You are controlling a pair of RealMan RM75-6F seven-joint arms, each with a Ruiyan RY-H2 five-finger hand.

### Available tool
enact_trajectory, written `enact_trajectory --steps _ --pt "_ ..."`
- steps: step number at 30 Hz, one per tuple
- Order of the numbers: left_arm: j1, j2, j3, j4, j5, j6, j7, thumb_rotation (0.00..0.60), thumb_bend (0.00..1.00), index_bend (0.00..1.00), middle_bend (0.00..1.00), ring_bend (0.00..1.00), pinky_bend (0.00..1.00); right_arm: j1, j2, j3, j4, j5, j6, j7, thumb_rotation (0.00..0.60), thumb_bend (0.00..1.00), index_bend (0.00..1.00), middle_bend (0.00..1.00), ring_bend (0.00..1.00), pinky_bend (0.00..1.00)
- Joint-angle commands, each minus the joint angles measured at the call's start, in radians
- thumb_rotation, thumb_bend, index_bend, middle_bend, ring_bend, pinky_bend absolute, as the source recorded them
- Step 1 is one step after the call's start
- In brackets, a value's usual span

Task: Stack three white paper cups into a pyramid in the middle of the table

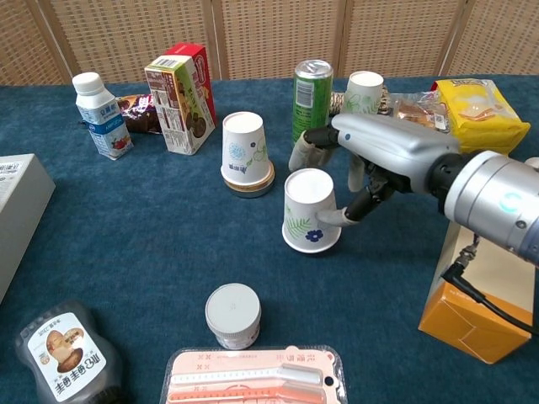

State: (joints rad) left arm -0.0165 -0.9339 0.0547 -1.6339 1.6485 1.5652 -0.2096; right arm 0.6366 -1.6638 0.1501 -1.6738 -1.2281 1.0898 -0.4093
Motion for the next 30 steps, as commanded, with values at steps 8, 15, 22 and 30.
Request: enact_trajectory --steps 8,15,22,30 --pt "0.000 -0.002 0.000 -0.003 0.003 0.001 0.006 0.600 0.19 0.00 0.00 0.00 0.00 -0.012 0.025 -0.008 -0.031 -0.010 0.007 0.025 0.600 0.32 0.12 0.32 0.21 0.49" --pt "0.002 -0.002 -0.001 -0.002 0.000 0.003 0.005 0.600 0.19 0.00 0.00 0.00 0.00 -0.018 0.037 -0.011 -0.036 -0.029 0.019 0.038 0.600 0.30 0.09 0.24 0.15 0.49" --pt "0.000 -0.002 -0.002 -0.003 -0.002 -0.001 0.000 0.600 0.19 0.00 0.00 0.00 0.00 -0.049 0.087 -0.015 -0.028 -0.108 0.076 0.121 0.600 0.30 0.10 0.24 0.15 0.49" --pt "0.003 -0.003 0.000 -0.007 0.002 0.004 0.007 0.600 0.19 0.00 0.00 0.00 0.00 -0.096 0.186 -0.008 -0.029 -0.185 0.154 0.228 0.600 0.29 0.12 0.24 0.15 0.49"
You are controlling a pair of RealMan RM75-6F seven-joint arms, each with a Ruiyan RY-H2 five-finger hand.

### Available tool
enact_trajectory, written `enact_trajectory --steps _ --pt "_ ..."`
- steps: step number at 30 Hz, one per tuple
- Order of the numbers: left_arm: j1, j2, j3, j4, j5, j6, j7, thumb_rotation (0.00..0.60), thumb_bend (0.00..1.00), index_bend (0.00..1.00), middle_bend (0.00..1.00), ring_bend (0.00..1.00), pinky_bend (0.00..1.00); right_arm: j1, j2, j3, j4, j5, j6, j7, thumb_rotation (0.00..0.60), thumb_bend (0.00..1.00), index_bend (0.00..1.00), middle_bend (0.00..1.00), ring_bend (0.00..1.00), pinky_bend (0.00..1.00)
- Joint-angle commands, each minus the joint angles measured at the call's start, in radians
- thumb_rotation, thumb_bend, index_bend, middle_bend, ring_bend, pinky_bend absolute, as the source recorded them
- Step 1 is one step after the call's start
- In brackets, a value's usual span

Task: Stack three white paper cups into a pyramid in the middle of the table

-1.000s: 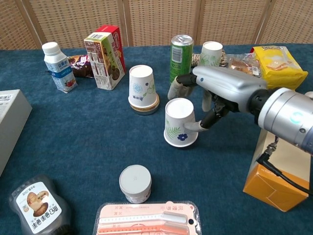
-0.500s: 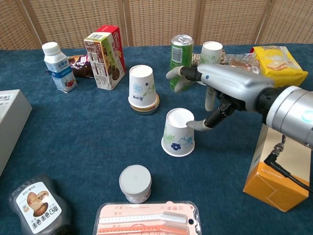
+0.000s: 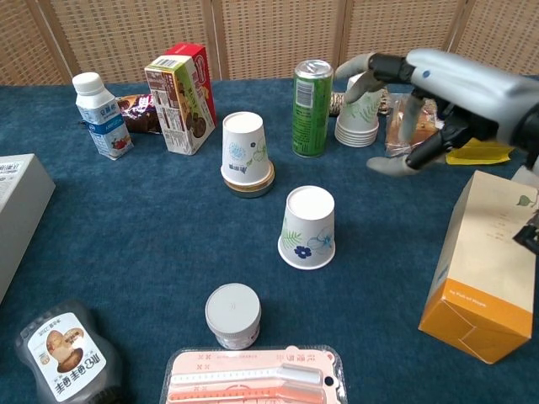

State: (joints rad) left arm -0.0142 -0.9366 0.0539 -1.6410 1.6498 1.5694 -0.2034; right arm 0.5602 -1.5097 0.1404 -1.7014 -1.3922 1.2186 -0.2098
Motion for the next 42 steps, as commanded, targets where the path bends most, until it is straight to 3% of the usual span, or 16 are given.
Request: enact_trajectory --steps 1,11,18,29,42 --pt "0.000 0.000 0.000 0.000 0.000 0.000 0.001 0.600 0.19 0.00 0.00 0.00 0.00 -0.028 0.045 0.002 -0.002 -0.026 0.036 0.043 0.600 0.29 0.12 0.24 0.15 0.49" --pt "0.000 0.002 -0.002 -0.003 -0.005 -0.001 -0.001 0.600 0.19 0.00 0.00 0.00 0.00 -0.127 0.175 0.011 0.067 -0.057 0.154 0.236 0.600 0.27 0.12 0.24 0.15 0.38" --pt "-0.003 0.001 -0.002 -0.002 -0.006 -0.008 0.005 0.600 0.19 0.00 0.00 0.00 0.00 -0.194 0.232 -0.026 0.157 -0.118 0.232 0.289 0.600 0.26 0.12 0.24 0.15 0.38" --pt "-0.009 0.002 -0.007 -0.004 -0.026 -0.027 -0.002 0.600 0.19 0.00 0.00 0.00 0.00 -0.308 0.284 -0.086 0.127 -0.148 0.317 0.263 0.600 0.22 0.10 0.21 0.09 0.26" --pt "-0.038 0.020 -0.017 -0.077 -0.017 -0.059 0.081 0.600 0.19 0.00 0.00 0.00 0.00 -0.344 0.288 -0.096 0.135 -0.196 0.342 0.287 0.600 0.21 0.11 0.21 0.09 0.26"
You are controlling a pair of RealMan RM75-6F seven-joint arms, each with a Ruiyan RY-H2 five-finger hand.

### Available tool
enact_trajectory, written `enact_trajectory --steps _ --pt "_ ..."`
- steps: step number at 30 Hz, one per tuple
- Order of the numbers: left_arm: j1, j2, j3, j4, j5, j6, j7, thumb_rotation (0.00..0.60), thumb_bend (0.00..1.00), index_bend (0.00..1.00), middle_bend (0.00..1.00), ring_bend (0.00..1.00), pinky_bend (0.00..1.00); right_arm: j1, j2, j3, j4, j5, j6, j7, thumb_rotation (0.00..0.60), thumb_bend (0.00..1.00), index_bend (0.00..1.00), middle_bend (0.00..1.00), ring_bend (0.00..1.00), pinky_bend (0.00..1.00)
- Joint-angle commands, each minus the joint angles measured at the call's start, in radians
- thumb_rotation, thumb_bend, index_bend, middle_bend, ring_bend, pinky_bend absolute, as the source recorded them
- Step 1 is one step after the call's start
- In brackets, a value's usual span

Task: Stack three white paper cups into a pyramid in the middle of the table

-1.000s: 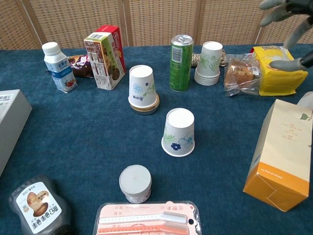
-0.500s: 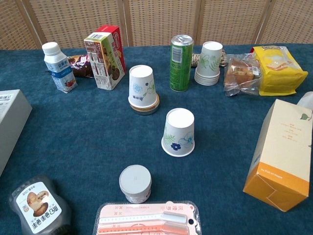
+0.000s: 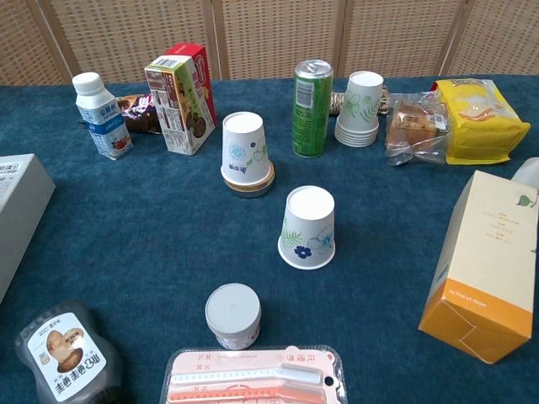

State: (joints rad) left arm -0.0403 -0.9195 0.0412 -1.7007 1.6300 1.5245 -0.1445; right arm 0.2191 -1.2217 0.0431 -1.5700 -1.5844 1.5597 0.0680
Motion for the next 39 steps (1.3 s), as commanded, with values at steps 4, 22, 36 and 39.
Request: enact_trajectory --steps 4,22,36,39 --pt "-0.042 -0.004 -0.014 -0.056 -0.005 -0.060 0.065 0.600 0.19 0.00 0.00 0.00 0.00 -0.012 -0.001 0.008 0.009 -0.013 0.017 0.038 0.600 0.20 0.11 0.21 0.09 0.26" --pt "-0.158 -0.032 -0.054 -0.207 -0.200 -0.286 0.318 0.600 0.20 0.00 0.00 0.00 0.00 -0.031 0.011 0.033 -0.001 -0.003 0.017 0.093 0.600 0.20 0.11 0.21 0.09 0.26" --pt "-0.205 -0.077 -0.046 -0.170 -0.308 -0.374 0.420 0.600 0.20 0.00 0.00 0.00 0.16 -0.039 0.007 0.049 -0.007 0.010 0.010 0.089 0.600 0.22 0.11 0.21 0.09 0.26" --pt "-0.211 -0.090 -0.046 -0.165 -0.319 -0.376 0.440 0.600 0.21 0.00 0.02 0.06 0.24 -0.041 0.005 0.051 -0.008 0.011 0.010 0.089 0.600 0.22 0.11 0.21 0.09 0.26"
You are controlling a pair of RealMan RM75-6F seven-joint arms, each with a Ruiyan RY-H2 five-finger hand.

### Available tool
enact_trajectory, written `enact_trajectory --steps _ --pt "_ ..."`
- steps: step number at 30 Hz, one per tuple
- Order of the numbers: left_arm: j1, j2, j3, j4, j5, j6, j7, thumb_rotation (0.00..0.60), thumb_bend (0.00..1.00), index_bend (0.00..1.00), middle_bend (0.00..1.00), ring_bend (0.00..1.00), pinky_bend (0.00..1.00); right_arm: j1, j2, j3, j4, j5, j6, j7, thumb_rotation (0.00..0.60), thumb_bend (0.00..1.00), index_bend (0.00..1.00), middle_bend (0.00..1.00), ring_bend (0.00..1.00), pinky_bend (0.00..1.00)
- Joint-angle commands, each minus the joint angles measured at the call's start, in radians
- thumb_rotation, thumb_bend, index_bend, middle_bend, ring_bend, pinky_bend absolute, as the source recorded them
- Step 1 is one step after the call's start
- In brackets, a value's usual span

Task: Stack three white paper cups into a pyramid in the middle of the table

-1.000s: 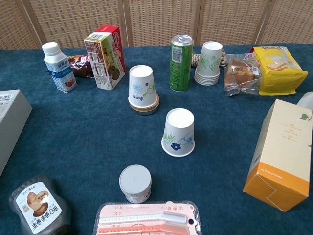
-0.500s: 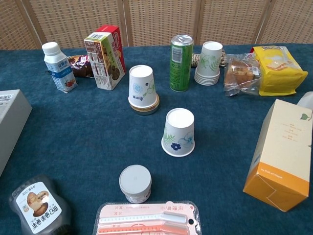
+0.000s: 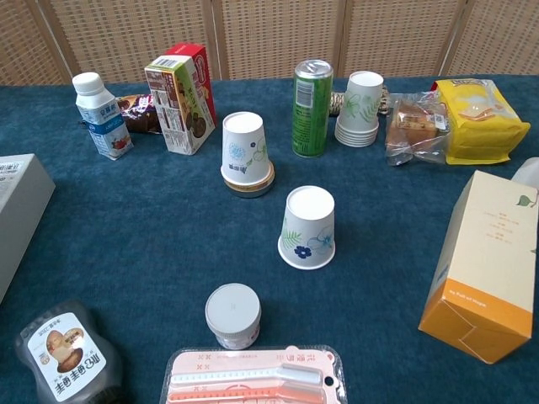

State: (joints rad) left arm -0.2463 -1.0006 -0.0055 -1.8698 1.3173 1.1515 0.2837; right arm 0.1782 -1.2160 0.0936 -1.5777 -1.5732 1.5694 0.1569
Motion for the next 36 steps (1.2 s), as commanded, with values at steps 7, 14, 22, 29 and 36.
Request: enact_trajectory --steps 7,14,22,29,36 --pt "-0.016 -0.038 -0.002 -0.002 -0.021 0.004 0.045 0.600 0.24 0.13 0.18 0.21 0.38 -0.004 0.000 0.005 -0.005 0.004 -0.004 -0.001 0.600 0.23 0.11 0.22 0.09 0.26" --pt "-0.014 -0.052 -0.008 -0.006 -0.011 0.038 0.047 0.600 0.28 0.22 0.26 0.30 0.43 -0.005 0.000 0.009 -0.006 0.005 -0.009 0.004 0.600 0.23 0.11 0.22 0.09 0.27" --pt "-0.014 -0.063 -0.007 -0.008 -0.020 0.060 0.086 0.600 0.34 0.27 0.31 0.38 0.47 -0.007 0.001 0.010 -0.009 0.007 -0.015 0.012 0.600 0.23 0.11 0.22 0.09 0.28" --pt "-0.017 -0.077 -0.010 -0.004 -0.016 0.071 0.087 0.600 0.37 0.28 0.33 0.39 0.47 -0.008 0.001 0.012 -0.011 0.008 -0.020 0.014 0.600 0.23 0.11 0.22 0.09 0.28" --pt "-0.023 -0.066 -0.015 -0.012 0.019 0.082 0.053 0.600 0.37 0.27 0.32 0.38 0.46 -0.008 0.000 0.013 -0.012 0.010 -0.026 0.018 0.600 0.23 0.11 0.22 0.09 0.28"
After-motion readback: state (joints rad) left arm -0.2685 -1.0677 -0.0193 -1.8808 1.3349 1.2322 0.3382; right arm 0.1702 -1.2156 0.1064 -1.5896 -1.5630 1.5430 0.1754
